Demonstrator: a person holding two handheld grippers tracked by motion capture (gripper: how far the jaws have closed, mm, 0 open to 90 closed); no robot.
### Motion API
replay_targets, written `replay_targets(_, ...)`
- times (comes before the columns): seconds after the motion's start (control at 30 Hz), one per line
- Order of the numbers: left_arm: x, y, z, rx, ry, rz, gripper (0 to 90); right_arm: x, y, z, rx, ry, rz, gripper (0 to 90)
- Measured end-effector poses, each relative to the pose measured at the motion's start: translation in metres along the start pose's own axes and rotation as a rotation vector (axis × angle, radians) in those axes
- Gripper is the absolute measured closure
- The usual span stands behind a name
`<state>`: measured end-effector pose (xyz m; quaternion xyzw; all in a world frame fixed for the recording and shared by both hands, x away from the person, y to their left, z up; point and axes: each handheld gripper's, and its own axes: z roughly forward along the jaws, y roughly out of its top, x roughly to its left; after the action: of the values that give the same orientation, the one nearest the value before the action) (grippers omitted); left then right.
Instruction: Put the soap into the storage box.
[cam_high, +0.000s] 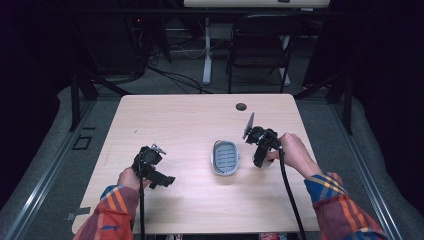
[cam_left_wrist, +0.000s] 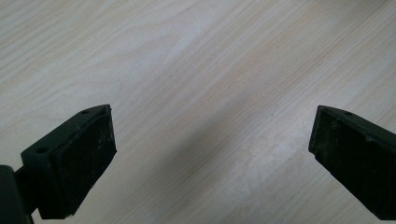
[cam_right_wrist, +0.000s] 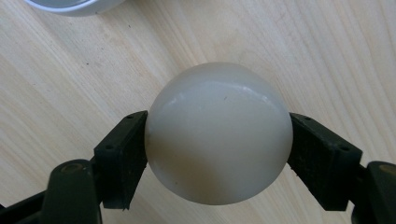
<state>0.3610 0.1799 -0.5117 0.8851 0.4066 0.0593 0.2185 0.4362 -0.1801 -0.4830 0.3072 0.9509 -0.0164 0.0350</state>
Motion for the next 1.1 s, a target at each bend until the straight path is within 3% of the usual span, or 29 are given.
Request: replay_targets(1.1,0.000,0.000,0.000,0.007,0.000,0.005,1.0,0.018,0.047,-0.028,-0.024,-0.010,-0.081,24.4)
